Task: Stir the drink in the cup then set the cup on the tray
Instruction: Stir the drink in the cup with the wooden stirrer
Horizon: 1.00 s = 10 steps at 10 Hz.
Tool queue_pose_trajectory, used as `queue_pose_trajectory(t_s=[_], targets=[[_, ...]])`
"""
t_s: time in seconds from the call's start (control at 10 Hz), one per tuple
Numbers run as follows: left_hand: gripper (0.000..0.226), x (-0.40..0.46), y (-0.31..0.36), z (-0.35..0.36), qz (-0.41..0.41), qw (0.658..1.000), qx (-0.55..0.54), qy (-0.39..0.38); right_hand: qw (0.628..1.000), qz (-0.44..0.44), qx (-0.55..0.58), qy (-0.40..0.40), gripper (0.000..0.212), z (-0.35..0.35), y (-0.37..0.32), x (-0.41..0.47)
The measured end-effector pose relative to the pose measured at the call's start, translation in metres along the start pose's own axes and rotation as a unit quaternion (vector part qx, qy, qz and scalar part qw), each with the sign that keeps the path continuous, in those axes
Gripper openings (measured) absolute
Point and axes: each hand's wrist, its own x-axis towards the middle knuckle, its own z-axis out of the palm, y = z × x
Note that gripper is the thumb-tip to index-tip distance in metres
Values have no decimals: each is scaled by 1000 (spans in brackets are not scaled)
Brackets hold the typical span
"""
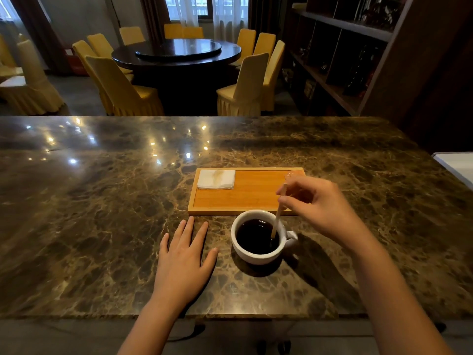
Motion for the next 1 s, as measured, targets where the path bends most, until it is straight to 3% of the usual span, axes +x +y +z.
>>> queue_pose_trajectory(t_s=[0.3, 0.5, 0.8, 1.0], targets=[[73, 1, 0, 0, -1, 1000, 1, -11, 993, 46, 108, 24, 15, 5, 16, -38], [73, 1, -1, -1, 0, 1000, 0, -14, 981, 19, 170, 94, 16, 36, 24, -43], [73, 1, 0, -1, -2, 1000, 4, -13, 992, -54, -6, 115, 10, 24, 20, -51], [73, 1, 0, 0, -2, 1000, 3, -12, 996, -35, 21, 80, 10, 26, 13, -56]])
